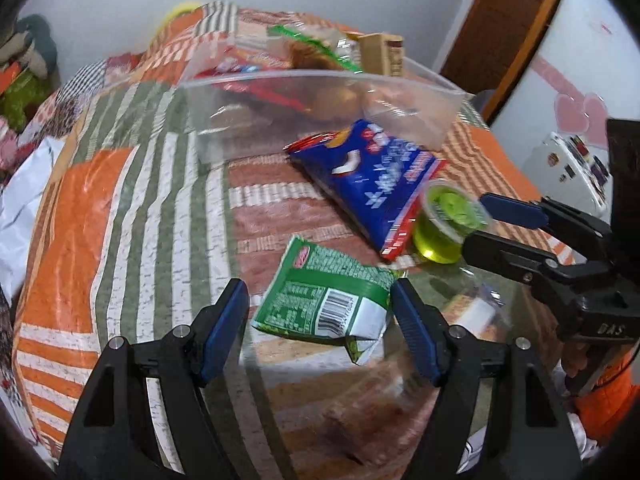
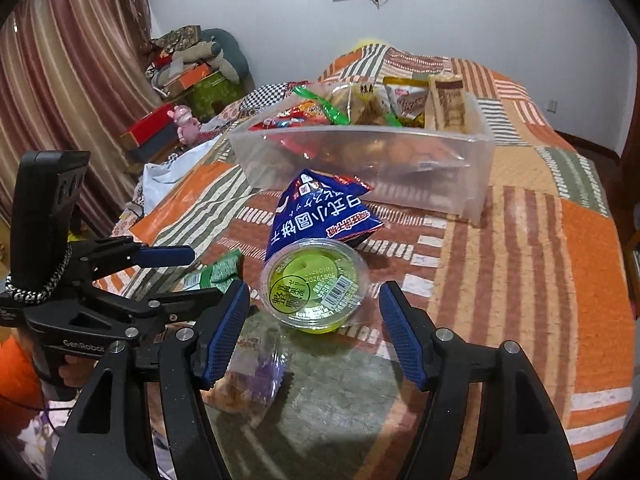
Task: Organize snacks
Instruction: 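Grasp the green pack with the left tool while the right tool grasps the green jelly cup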
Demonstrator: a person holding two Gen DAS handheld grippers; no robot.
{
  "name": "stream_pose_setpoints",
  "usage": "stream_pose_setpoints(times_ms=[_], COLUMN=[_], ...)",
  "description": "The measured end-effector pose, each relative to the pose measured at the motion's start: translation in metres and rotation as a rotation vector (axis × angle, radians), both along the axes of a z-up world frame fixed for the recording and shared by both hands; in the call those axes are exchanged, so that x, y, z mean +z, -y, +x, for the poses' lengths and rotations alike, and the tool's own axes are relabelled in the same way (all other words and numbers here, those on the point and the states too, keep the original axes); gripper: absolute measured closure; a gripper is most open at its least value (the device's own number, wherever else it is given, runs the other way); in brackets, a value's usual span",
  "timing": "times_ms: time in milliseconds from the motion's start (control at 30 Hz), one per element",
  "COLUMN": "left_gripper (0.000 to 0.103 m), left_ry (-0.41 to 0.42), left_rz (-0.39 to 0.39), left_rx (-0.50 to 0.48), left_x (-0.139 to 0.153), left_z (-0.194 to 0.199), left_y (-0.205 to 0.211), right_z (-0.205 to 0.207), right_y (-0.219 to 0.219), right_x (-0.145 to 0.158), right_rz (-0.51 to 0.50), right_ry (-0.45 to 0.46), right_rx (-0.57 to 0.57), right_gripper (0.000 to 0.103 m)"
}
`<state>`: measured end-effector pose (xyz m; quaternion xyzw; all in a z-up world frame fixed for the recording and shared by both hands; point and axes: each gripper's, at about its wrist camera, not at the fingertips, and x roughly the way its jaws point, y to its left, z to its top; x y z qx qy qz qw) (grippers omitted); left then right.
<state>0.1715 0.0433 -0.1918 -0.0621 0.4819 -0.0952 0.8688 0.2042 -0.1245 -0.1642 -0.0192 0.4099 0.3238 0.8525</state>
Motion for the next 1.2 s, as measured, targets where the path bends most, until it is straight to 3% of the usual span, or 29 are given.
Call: stream_pose_setpoints(times_ms=[133, 400, 533, 667, 867, 1200], left_gripper=[0.029, 0.029, 0.029, 0.042, 0.053, 0.054], left_ry=[-0.006, 0.009, 0.015, 0.026, 0.042, 0.146], left_rz=[0.011, -0.01, -0.023, -0.024, -0.027, -0.005], left_rx=[0.046, 0.046, 0.04, 0.039, 0.053, 0.071], left_x=[-0.008, -0.012, -0.011, -0.011, -0.007, 0.025], left_z=[0.004, 0.006, 0.007, 0.007, 0.007, -0.005], left_y=[-0.012, -0.016, -0.014, -0.014, -0.016, -0.018], right_z=[0.005, 0.007, 0.006, 0.005, 0.003, 0.008], right_y=[-0.004, -0.005, -0.004, -0.002, 0.008, 0.025], right_x=[-0.004, -0.009, -0.007, -0.003, 0.005, 0.026], right_rz=[0.013, 0.015, 0.022, 0.031, 0.04, 0.062], right_ry=[-0.024, -0.031, -0.018, -0.006, 0.027, 0.065], right_rx=[-0.004, -0.021, -0.022, -0.038, -0.059, -0.109], right_gripper=[0.039, 0.04, 0.047, 0.048, 0.048, 0.048])
